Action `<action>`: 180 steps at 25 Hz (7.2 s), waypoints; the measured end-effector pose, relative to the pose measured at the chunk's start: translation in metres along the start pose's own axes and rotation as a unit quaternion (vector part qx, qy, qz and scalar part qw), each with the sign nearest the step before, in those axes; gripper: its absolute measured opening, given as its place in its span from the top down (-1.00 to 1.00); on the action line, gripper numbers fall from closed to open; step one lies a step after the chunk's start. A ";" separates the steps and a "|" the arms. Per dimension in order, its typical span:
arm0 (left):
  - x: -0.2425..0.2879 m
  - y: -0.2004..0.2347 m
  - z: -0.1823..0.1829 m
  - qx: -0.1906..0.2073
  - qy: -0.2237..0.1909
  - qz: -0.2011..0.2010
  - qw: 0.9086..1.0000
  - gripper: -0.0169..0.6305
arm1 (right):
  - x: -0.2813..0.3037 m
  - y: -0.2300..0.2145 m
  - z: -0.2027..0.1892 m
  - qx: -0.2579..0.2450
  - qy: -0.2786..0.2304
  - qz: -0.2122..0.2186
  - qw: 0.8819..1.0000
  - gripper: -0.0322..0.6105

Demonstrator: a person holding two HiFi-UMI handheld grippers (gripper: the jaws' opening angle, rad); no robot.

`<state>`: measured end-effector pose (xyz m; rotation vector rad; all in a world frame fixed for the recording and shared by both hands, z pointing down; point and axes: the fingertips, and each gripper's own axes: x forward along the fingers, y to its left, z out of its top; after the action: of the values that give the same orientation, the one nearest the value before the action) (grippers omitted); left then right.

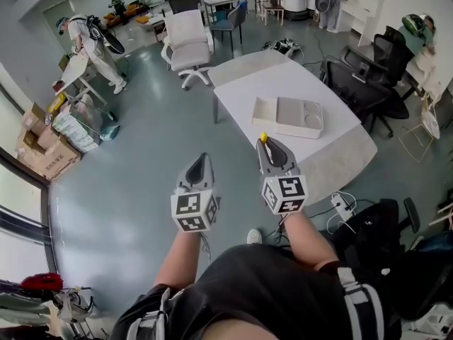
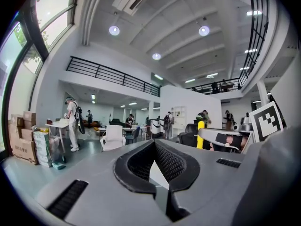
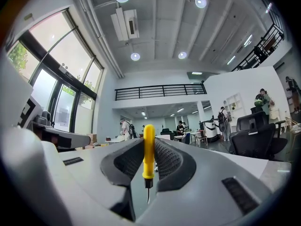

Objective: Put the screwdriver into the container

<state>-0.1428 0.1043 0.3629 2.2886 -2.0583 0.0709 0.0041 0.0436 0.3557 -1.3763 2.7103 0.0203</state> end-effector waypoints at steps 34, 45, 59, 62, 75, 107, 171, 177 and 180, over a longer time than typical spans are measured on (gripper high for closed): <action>0.269 -0.004 -0.006 -0.007 0.003 -0.087 0.996 0.93 | 0.176 -0.162 -0.034 -0.020 0.022 -0.063 0.998 0.69; 0.407 0.032 0.006 -0.004 0.025 -0.141 0.990 0.93 | 0.286 -0.219 -0.048 -0.022 0.044 -0.113 0.992 0.69; 0.559 0.028 -0.026 -0.004 0.079 -0.266 0.961 0.93 | 0.364 -0.305 -0.136 0.005 0.146 -0.223 0.964 0.69; 0.577 0.023 -0.041 0.007 0.094 -0.291 0.952 0.93 | 0.366 -0.313 -0.150 0.011 0.159 -0.243 0.957 0.69; 0.604 -0.009 -0.079 0.015 0.137 -0.331 0.934 0.93 | 0.367 -0.330 -0.230 0.042 0.251 -0.243 0.936 0.69; 0.592 0.014 -0.118 0.010 0.178 -0.272 0.946 0.93 | 0.374 -0.297 -0.359 0.124 0.461 -0.185 0.859 0.69; 0.557 0.012 -0.012 0.003 0.030 -0.298 0.954 0.93 | 0.315 -0.320 -0.056 -0.057 0.001 -0.312 0.948 0.86; 0.551 0.013 -0.016 0.004 0.031 -0.299 0.954 0.93 | 0.314 -0.309 -0.066 -0.050 0.019 -0.306 0.951 0.86; 0.548 0.010 -0.015 0.004 0.030 -0.303 0.953 0.93 | 0.313 -0.308 -0.068 -0.042 0.021 -0.304 0.952 0.86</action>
<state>-0.0951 -0.4388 0.4200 2.7632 -1.2476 0.1122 0.0637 -0.3943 0.4035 -2.1909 2.2159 0.0581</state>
